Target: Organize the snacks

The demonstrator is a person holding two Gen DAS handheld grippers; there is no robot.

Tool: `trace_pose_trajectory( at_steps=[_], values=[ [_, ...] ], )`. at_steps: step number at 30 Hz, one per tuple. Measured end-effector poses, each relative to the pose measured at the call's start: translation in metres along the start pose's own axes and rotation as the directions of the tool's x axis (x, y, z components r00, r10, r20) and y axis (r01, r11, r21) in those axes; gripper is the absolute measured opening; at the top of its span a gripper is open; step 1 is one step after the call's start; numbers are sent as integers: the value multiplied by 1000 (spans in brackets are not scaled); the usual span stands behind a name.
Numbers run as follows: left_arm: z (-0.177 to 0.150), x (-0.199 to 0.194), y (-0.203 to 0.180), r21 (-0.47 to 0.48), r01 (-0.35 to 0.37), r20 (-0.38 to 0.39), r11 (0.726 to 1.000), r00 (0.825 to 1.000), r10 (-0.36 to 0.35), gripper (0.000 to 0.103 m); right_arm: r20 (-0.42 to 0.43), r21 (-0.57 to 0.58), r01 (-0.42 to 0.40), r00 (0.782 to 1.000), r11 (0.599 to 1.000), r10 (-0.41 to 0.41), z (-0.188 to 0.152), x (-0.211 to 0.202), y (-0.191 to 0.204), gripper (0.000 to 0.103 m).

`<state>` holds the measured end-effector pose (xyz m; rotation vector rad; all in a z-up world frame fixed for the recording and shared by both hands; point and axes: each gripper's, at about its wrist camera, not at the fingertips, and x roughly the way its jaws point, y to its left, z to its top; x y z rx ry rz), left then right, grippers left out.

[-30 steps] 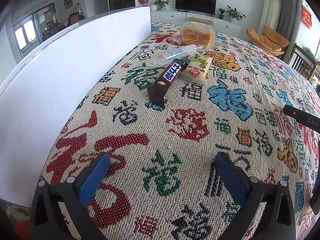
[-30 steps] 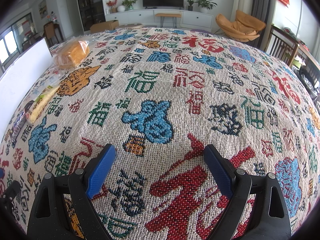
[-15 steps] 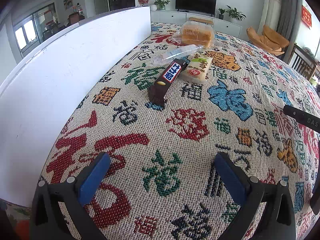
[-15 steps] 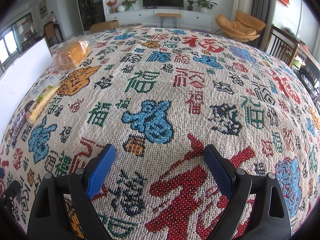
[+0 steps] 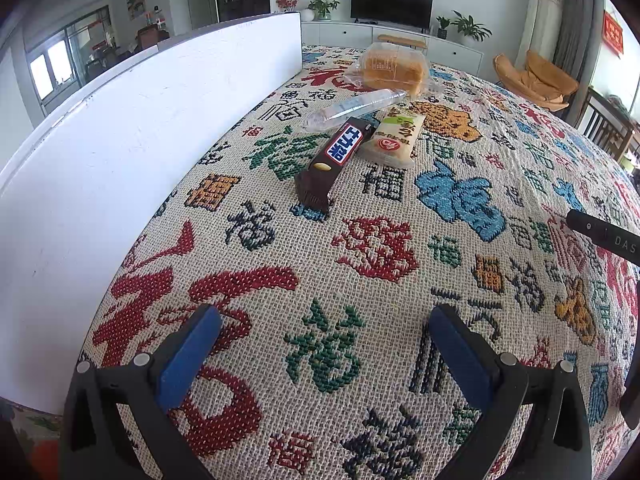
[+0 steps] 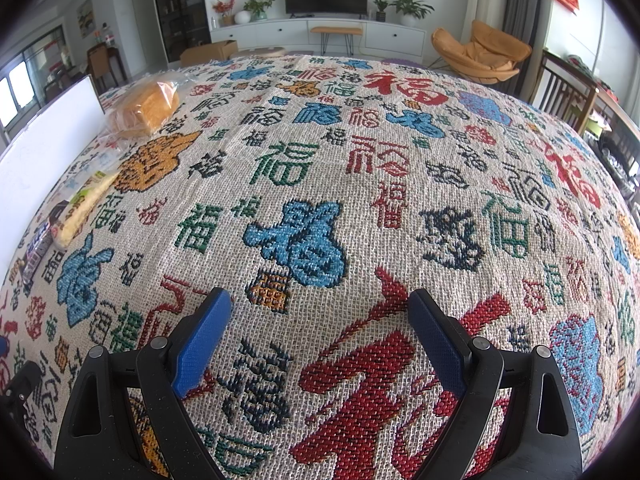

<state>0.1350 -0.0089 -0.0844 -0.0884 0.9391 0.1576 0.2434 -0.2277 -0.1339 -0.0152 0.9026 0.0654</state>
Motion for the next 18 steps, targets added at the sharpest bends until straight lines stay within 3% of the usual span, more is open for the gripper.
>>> trace_pose_trajectory(
  at_steps=[18],
  values=[
    [0, -1, 2, -1, 10, -7, 1000, 1000, -10, 103, 0, 0, 0, 1000, 1000, 0, 0, 0, 0, 92]
  ],
)
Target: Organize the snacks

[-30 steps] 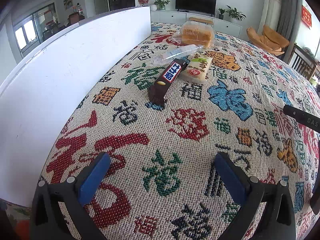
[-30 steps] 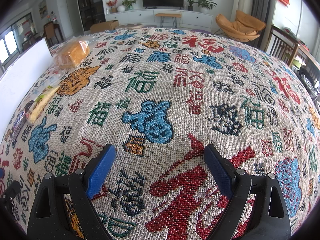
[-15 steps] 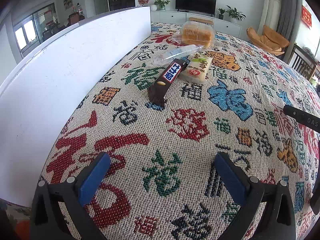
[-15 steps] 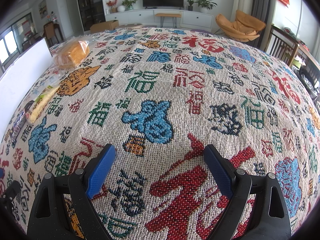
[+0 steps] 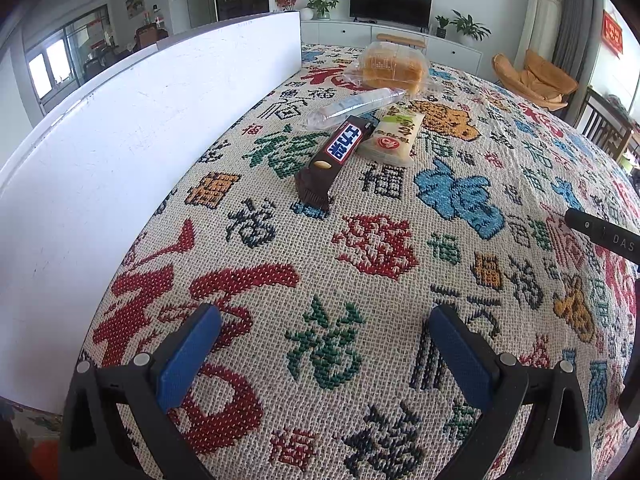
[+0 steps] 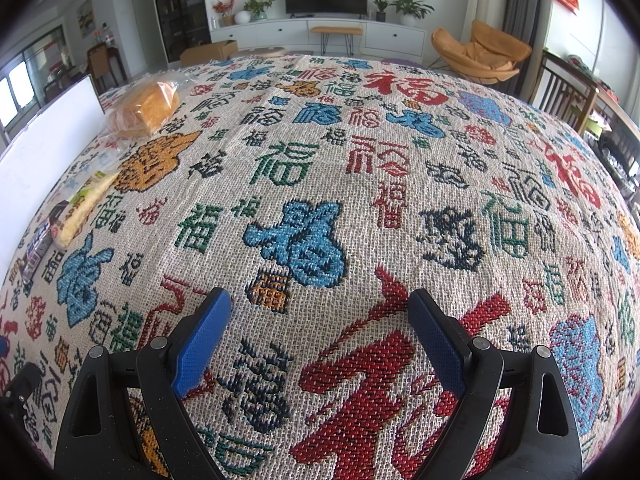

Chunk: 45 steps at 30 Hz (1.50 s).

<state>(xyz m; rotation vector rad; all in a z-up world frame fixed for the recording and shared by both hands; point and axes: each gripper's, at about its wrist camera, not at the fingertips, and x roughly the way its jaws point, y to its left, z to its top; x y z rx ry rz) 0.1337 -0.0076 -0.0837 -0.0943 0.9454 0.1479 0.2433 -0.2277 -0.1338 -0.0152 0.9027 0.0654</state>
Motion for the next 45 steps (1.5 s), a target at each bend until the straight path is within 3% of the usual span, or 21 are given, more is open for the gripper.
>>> trace_pose_trajectory(
  at_steps=[2, 4, 7, 10, 12, 16, 19, 23, 30, 34, 36, 37, 38, 39, 40, 42, 45],
  values=[
    [0, -2, 5, -19, 26, -4, 999, 1000, -26, 103, 0, 0, 0, 1000, 1000, 0, 0, 0, 0, 92],
    [1, -7, 17, -80, 98, 8, 992, 995, -98, 103, 0, 0, 0, 1000, 1000, 0, 0, 0, 0, 92],
    [1, -13, 39, -188, 220, 45, 957, 975, -215, 103, 0, 0, 0, 1000, 1000, 0, 0, 0, 0, 92],
    [4, -18, 45, -204, 265, 98, 942, 963, -250, 100, 0, 0, 0, 1000, 1000, 0, 0, 0, 1, 92],
    [15, -14, 40, -173, 208, 85, 963, 977, -196, 100, 0, 0, 0, 1000, 1000, 0, 0, 0, 0, 92],
    [39, 2, 26, -50, 187, 33, 981, 982, -186, 100, 0, 0, 0, 1000, 1000, 0, 0, 0, 0, 92],
    [54, 15, 14, 30, 195, -5, 980, 981, -195, 100, 0, 0, 0, 1000, 1000, 0, 0, 0, 0, 92],
    [70, 27, 14, 19, 252, -37, 968, 967, -251, 100, 0, 0, 0, 1000, 1000, 0, 0, 0, 0, 92],
    [90, 38, 16, 110, 217, -23, 970, 976, -216, 99, -1, -1, 0, 1000, 1000, 0, 0, 0, 0, 92],
    [105, 60, 15, 118, 237, -80, 964, 970, -228, 83, -28, -25, -21, 999, 999, 20, 3, 2, 0, 93],
    [109, 66, 9, 159, 212, -82, 964, 976, -201, 80, -61, -11, -37, 997, 999, 36, 12, 7, -1, 93],
    [111, 68, 5, 184, 199, -80, 962, 979, -187, 75, -88, 3, -39, 995, 999, 39, 17, 9, -1, 93],
    [113, 71, 2, 210, 179, -82, 961, 983, -165, 61, -127, 19, -54, 990, 998, 55, 23, 12, 1, 93],
    [114, 70, 0, 229, 149, -74, 962, 988, -136, 49, -164, 38, -100, 981, 994, 105, 31, 13, 4, 92],
    [115, 68, 3, 220, 170, -81, 961, 984, -156, 19, -189, 67, -183, 963, 981, 192, 40, 14, 8, 89],
    [114, 64, 13, 164, 183, -98, 969, 981, -169, 17, -207, 117, -317, 919, 941, 335, 57, 10, 26, 89],
    [101, 51, 28, 105, 156, -79, 982, 986, -148, 17, -241, 147, -425, 860, 893, 449, 84, 10, 71, 89]
  ],
)
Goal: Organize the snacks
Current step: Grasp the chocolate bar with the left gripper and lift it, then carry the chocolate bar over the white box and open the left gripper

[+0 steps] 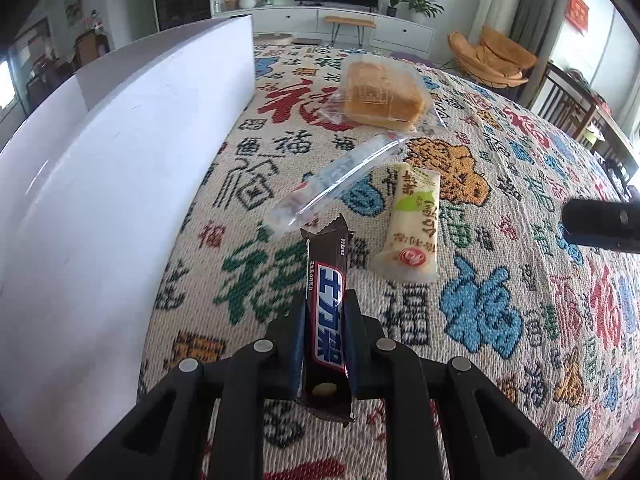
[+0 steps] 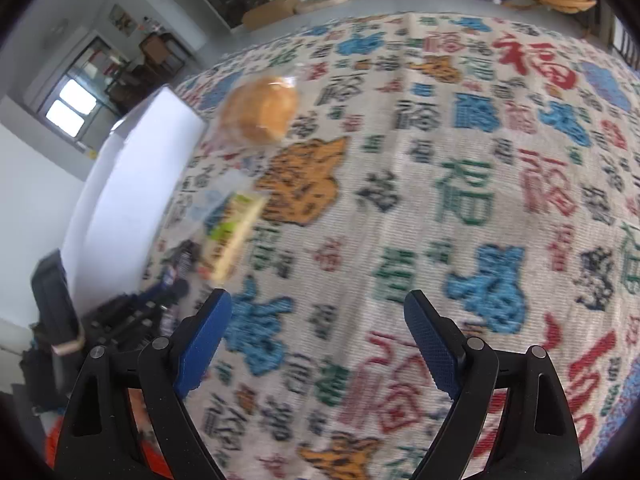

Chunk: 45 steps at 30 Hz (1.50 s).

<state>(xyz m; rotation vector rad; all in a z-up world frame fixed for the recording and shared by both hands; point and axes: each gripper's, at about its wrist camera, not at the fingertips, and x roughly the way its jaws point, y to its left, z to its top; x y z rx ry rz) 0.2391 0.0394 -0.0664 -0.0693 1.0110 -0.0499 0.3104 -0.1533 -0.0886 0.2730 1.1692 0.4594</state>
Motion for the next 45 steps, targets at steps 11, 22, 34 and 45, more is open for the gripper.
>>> trace_pose_trajectory(
  at_steps=[11, 22, 34, 45],
  values=[
    [-39, -70, -1, -82, -152, 97, 985, 982, 160, 17, -115, -160, 233, 961, 959, -253, 14, 112, 117, 61],
    [-31, -132, 2, -101, -151, 197, 983, 966, 169, 17, -16, -217, 193, 979, 957, -201, 0, 41, 135, 31],
    [-24, -205, 98, -248, -253, 261, 935, 912, 316, 17, 88, -417, -28, 994, 908, 71, 17, -24, 302, 31],
    [-61, -200, 212, -417, -349, 186, 839, 871, 455, 100, 57, -516, -109, 985, 850, 160, 7, 8, 362, 76]
  ],
)
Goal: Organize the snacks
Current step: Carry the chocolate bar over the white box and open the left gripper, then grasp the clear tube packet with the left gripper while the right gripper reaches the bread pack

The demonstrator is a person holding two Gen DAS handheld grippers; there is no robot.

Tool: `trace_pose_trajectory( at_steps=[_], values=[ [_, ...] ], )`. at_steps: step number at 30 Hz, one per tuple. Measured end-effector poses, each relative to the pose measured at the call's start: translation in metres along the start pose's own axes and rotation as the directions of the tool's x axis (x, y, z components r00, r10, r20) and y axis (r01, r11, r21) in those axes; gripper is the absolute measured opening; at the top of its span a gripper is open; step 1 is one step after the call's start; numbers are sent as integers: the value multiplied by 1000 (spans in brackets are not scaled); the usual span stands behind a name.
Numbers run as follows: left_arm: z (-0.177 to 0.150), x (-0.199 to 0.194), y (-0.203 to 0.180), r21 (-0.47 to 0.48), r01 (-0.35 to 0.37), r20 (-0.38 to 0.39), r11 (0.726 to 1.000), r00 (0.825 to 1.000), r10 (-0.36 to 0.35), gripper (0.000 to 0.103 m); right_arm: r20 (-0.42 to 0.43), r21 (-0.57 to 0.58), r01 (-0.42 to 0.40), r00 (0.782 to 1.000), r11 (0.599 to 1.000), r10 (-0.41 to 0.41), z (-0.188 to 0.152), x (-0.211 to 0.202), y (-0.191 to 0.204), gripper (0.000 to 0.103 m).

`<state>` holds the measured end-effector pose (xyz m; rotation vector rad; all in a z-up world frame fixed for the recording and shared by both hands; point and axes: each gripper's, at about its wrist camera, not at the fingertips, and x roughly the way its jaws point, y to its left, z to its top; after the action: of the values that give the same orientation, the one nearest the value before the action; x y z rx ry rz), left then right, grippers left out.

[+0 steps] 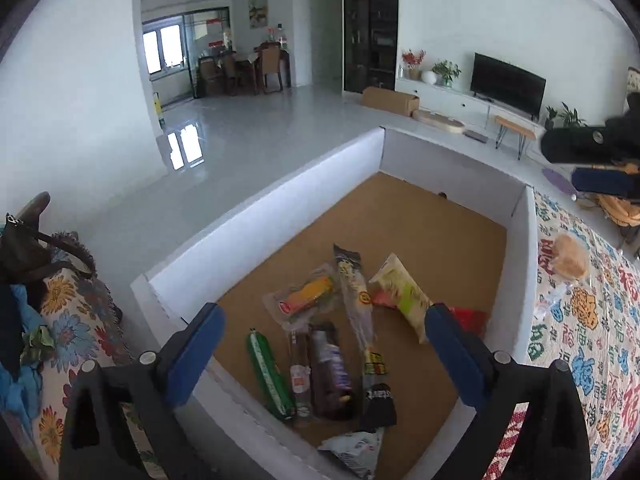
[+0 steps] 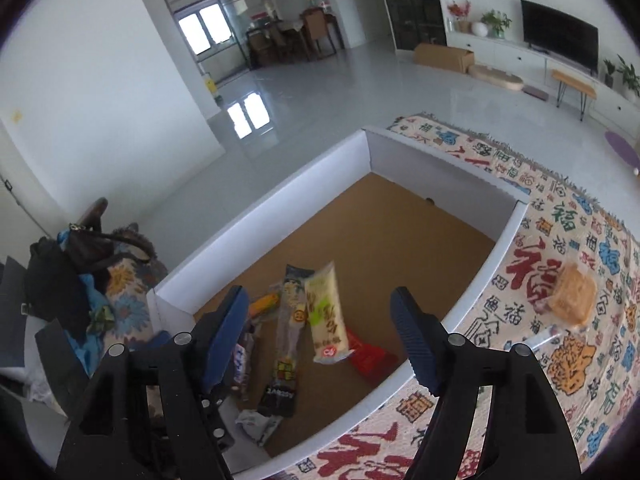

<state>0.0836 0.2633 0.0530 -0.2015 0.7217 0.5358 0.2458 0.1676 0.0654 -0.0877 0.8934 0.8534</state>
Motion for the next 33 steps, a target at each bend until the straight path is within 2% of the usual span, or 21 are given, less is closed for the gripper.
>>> trace_pose_trajectory(
  at_steps=[3, 5, 8, 10, 12, 14, 17, 19, 21, 23, 28, 30, 31, 32, 33],
  values=[
    [1, -6, -2, 29, 27, 5, 999, 1000, -27, 100, 59, 34, 39, 997, 999, -41, -1, -28, -30, 77],
    [1, -12, -17, 62, 48, 16, 997, 999, -49, 100, 114, 65, 86, 989, 994, -94, -3, -54, -63, 77],
    [4, -24, -56, 133, 120, 20, 984, 992, -124, 100, 194, 126, 186, 959, 974, -208, -6, -97, -116, 77],
    [5, -32, -89, 192, 179, 16, 965, 982, -186, 100, 217, 178, 233, 938, 956, -269, -12, -121, -152, 77],
    [8, -39, -129, 266, 246, 3, 932, 967, -256, 100, 213, 226, 258, 928, 939, -306, -19, -137, -184, 77],
    [6, -39, -173, 353, 310, -38, 883, 948, -317, 100, 199, 262, 277, 922, 925, -333, -29, -146, -211, 77],
    [-1, -15, -241, 474, 400, -163, 784, 915, -368, 100, 163, 309, 280, 926, 909, -341, -44, -146, -243, 77],
    [-9, 15, -279, 525, 405, -222, 749, 914, -339, 100, 123, 350, 263, 938, 899, -323, -55, -138, -263, 77],
    [-16, 45, -304, 564, 390, -250, 728, 921, -299, 99, 83, 396, 240, 952, 886, -295, -65, -129, -281, 77],
    [-20, 70, -321, 589, 366, -261, 721, 930, -259, 95, 53, 421, 230, 959, 878, -277, -73, -122, -294, 77],
    [-21, 111, -338, 557, 392, -308, 732, 916, -257, 93, 8, 405, 255, 959, 878, -282, -78, -104, -306, 77],
    [-23, 124, -348, 553, 389, -317, 737, 916, -245, 89, -7, 423, 255, 960, 870, -278, -74, -93, -314, 77],
    [-24, 131, -352, 552, 389, -326, 738, 915, -239, 78, -20, 440, 249, 963, 863, -267, -71, -85, -319, 77],
    [-26, 138, -355, 547, 393, -343, 739, 910, -231, 60, -39, 461, 237, 968, 855, -247, -67, -74, -324, 77],
    [-28, 145, -357, 534, 403, -368, 744, 902, -225, 47, -58, 489, 226, 972, 843, -227, -62, -61, -329, 77]
  ],
)
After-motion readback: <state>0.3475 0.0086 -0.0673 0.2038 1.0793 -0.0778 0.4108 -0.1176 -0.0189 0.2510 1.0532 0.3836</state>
